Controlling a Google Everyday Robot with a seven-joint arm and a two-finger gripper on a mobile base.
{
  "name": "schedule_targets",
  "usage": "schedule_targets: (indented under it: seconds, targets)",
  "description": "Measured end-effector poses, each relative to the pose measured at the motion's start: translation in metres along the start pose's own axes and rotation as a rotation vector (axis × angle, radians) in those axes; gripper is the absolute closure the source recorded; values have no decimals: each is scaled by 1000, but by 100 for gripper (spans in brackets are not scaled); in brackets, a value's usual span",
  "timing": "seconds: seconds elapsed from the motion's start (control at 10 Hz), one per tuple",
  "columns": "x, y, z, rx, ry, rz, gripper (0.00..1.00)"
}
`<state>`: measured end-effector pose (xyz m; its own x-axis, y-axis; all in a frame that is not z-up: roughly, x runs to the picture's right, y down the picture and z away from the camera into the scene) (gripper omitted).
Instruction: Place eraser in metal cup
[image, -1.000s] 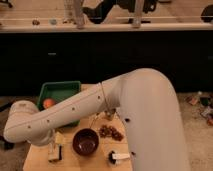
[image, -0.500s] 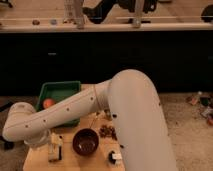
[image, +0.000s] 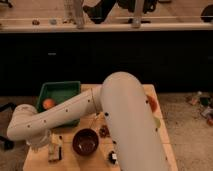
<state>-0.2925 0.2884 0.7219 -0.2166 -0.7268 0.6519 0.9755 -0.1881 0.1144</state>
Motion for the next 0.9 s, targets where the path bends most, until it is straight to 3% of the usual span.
schedule_targets:
  seconds: [0.3,0.5,0.7,0.9]
  targets:
    - [6,-3,18,-47,2,14,20]
    - [8,-1,22,-46,28,59,20]
    - [14,5,26,-8,51,113,20]
    - [19,9,30,36,46,140,20]
